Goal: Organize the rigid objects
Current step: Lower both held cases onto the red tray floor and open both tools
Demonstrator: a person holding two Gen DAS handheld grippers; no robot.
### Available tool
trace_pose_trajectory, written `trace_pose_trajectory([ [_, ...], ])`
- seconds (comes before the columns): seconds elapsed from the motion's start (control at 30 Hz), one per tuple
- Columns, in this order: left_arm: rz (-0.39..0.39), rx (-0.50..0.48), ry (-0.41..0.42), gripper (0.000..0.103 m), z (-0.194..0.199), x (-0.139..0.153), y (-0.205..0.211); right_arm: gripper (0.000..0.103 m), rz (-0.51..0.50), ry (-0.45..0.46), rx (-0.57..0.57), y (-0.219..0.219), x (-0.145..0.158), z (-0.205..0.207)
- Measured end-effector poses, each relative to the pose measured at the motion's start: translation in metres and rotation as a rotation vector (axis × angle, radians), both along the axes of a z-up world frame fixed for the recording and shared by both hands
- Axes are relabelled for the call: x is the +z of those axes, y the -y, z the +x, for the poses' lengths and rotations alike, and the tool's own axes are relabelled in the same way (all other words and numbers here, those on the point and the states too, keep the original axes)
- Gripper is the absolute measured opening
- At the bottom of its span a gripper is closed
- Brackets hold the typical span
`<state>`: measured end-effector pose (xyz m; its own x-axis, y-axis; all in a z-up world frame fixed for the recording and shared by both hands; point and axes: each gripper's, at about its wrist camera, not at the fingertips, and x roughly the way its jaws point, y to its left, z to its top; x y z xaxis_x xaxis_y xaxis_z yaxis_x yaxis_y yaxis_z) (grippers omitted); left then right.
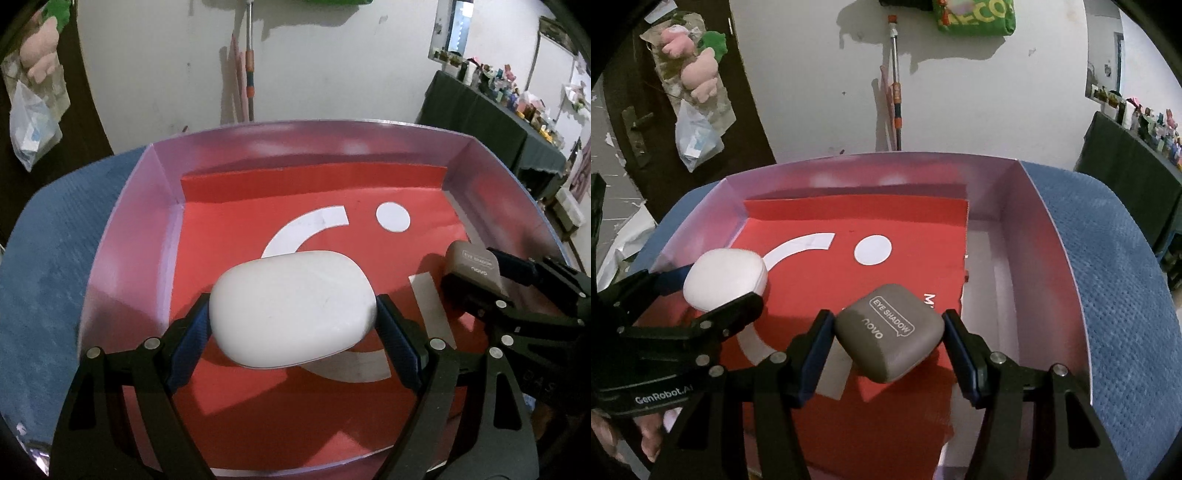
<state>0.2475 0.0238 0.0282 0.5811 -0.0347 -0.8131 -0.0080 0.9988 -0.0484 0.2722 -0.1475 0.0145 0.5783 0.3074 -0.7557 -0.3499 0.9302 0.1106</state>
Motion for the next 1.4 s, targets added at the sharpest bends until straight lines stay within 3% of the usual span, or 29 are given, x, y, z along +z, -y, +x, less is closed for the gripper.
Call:
trace_pose_trajectory([
  [0.2,-0.095,-0.009,-0.101,0.085,0.009,-0.012,-0.009,0.063,-0.028,-0.032,0.001,-0.006,-0.006,0.006],
  [0.33,-0.069,-0.018,-0.106,0.085,0.009,-0.014,-0.005,0.063,-0.047,-0.072,0.008,-0.01,-0.013,0.011],
  [0.9,-0.057,-0.014,-0.101,0.085,0.011,-0.014,-0.002,0.063,-0.047,-0.066,0.01,-0.01,-0.015,0.008],
  [1.13,-0.068,-0.01,-0.075,0.085,0.007,-0.011,-0.003,0.069,-0.014,-0.06,0.021,-0.007,-0.011,0.003],
  [1.4,-0.092,-0.023,-0.043,0.096,0.0,-0.003,-0.003,0.076,0.034,-0.026,0.038,-0.003,0.004,-0.012],
])
